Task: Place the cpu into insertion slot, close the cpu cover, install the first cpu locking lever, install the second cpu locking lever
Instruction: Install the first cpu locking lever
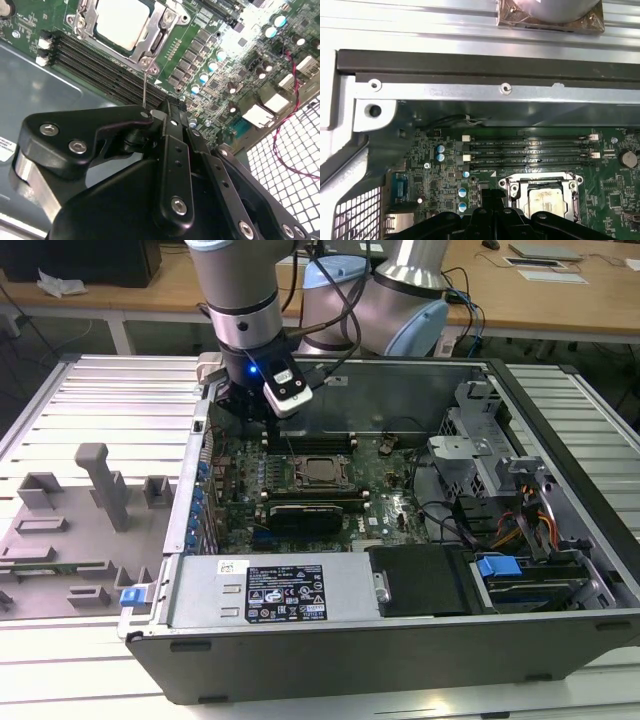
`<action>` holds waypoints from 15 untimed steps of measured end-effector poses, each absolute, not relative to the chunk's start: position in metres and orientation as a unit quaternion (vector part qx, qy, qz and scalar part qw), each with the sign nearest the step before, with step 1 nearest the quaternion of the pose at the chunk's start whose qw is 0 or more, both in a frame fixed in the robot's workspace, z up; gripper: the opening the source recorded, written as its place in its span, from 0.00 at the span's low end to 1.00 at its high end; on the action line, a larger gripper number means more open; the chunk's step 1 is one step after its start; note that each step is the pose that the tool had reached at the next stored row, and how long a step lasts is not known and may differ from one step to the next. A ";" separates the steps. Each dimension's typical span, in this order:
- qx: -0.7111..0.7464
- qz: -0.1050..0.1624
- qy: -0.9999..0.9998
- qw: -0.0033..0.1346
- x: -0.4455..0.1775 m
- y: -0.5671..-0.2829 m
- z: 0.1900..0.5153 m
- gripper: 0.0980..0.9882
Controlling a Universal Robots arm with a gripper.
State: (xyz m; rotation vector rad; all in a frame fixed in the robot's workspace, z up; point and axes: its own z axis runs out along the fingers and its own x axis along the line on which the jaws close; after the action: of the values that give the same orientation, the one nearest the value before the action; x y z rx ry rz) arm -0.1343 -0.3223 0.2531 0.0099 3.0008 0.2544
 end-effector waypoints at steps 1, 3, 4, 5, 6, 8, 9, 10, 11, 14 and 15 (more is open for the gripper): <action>0.004 0.089 0.994 0.065 -0.135 -0.322 0.253 0.01; 0.004 0.096 0.993 0.066 -0.135 -0.322 0.253 0.01; 0.004 0.104 0.992 0.067 -0.135 -0.322 0.253 0.01; 0.005 0.113 0.991 0.068 -0.135 -0.322 0.253 0.01; 0.005 0.123 0.990 0.069 -0.135 -0.322 0.253 0.01; 0.006 0.127 0.989 0.070 -0.135 -0.322 0.253 0.01; 0.006 0.127 0.989 0.070 -0.133 -0.322 0.253 0.01; 0.006 0.127 0.989 0.070 -0.132 -0.322 0.253 0.01; 0.006 0.127 0.989 0.070 -0.129 -0.322 0.253 0.01; 0.006 0.127 0.989 0.069 -0.118 -0.324 0.253 0.01; 0.006 0.127 0.989 0.069 -0.114 -0.324 0.253 0.01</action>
State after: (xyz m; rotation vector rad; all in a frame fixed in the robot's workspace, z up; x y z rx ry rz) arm -0.1142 -0.3244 0.2526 0.0176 2.9790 0.3819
